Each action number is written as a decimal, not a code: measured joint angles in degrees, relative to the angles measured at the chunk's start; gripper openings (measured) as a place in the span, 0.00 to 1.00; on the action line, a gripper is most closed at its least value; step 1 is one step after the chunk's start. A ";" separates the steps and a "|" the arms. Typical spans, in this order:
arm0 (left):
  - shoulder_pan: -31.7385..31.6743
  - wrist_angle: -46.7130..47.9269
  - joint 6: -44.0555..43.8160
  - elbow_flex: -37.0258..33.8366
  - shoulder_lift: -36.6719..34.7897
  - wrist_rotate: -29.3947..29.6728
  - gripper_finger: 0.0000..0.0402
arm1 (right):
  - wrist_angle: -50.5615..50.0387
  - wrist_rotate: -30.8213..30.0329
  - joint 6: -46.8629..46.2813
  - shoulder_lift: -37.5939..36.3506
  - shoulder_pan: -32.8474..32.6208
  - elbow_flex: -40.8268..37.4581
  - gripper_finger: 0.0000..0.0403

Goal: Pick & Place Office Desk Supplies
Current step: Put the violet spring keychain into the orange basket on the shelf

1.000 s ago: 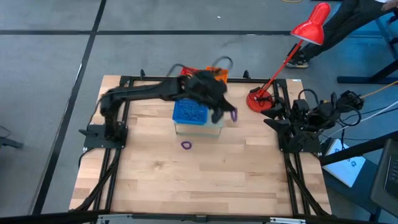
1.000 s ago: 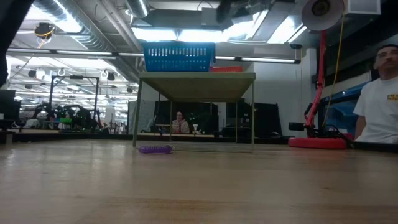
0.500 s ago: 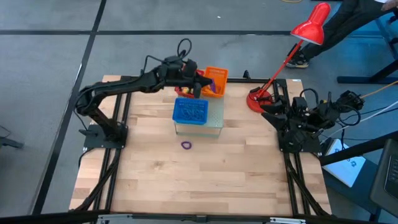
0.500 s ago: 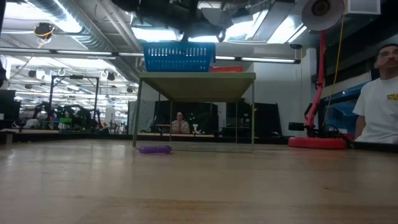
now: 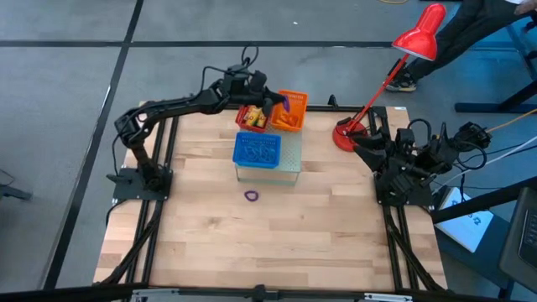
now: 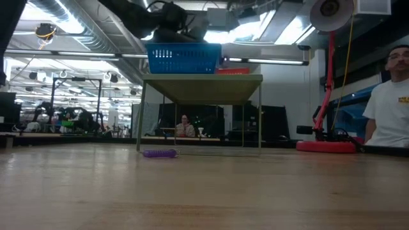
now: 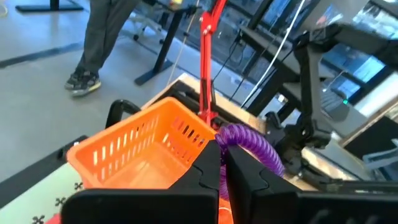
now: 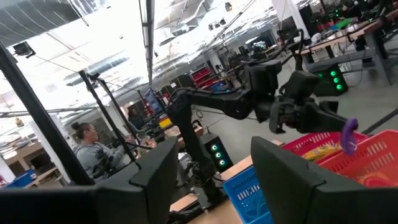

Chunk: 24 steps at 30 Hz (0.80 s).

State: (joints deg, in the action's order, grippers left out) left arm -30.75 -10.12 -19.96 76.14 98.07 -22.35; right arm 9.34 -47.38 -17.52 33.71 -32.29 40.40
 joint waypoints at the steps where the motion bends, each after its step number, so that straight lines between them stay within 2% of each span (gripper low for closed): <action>1: 0.06 0.60 0.44 0.56 0.51 0.00 0.02 | -0.03 -0.35 -0.01 0.00 0.00 0.00 0.51; 7: 1.60 5.41 6.93 6.49 1.89 0.52 0.11 | -0.02 -1.29 -0.48 0.00 0.00 0.00 0.51; 11: 1.91 10.58 9.45 9.16 2.17 0.60 0.24 | -0.02 -1.28 -0.50 0.00 0.00 0.00 0.51; 18: 1.59 13.40 9.01 9.25 2.17 4.69 0.45 | -0.04 -1.24 -0.67 0.00 -0.01 0.00 0.51; 21: 1.45 14.80 8.83 10.39 2.07 4.68 0.49 | -0.07 -1.04 -1.55 0.00 0.00 0.00 0.51; 24: 2.41 20.21 11.48 14.26 1.17 5.28 0.49 | -0.17 0.27 -1.55 0.00 -0.01 0.00 0.51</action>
State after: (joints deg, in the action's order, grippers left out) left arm -28.35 10.09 -8.48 90.40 99.25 -17.07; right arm 9.18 -47.10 -19.07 33.71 -32.30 40.40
